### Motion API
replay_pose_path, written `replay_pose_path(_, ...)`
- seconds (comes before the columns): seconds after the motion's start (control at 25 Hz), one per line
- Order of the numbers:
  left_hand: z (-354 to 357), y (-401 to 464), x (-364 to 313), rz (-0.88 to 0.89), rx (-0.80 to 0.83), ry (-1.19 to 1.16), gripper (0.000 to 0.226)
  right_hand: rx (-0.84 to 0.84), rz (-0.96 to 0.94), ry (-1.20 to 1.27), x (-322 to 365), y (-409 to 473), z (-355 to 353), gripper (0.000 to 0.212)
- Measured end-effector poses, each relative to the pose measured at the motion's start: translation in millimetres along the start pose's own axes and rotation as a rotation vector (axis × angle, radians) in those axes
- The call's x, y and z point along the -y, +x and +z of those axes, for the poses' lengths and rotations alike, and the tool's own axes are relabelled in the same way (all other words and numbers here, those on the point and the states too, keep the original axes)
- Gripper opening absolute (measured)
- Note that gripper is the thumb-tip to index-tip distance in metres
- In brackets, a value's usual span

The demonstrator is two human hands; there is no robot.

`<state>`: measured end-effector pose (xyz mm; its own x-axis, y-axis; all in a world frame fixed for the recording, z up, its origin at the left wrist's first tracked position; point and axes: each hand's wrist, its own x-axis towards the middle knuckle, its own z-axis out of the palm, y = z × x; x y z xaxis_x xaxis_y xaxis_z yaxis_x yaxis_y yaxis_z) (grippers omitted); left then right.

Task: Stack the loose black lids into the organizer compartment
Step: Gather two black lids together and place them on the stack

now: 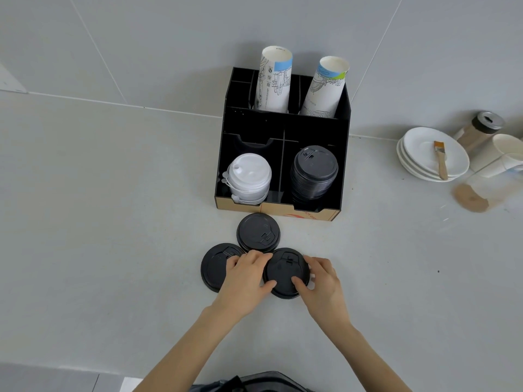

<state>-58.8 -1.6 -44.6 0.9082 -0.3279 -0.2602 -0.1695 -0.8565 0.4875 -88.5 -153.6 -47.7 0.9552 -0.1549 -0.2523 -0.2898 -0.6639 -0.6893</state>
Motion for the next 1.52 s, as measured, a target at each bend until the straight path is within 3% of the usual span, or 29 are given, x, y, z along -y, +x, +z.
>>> replay_pose_path(0.36,-14.6,5.8,-21.5,0.058,-0.209,-0.418,0.051,-0.209,-0.040,0.214,25.9,16.8,-28.5,0.035)
replay_pose_path(0.92,-59.9,52.1,-62.7,0.123,-0.387,-0.565,0.044,-0.255,-0.180,0.163,75.6,80.8,-103.0,0.030)
replay_pose_path(1.52,-67.6,105.2,-87.2,-0.053,-0.238,-0.801,0.053,-0.144,-0.253,-0.120,91.4,160.0,-117.1,0.034)
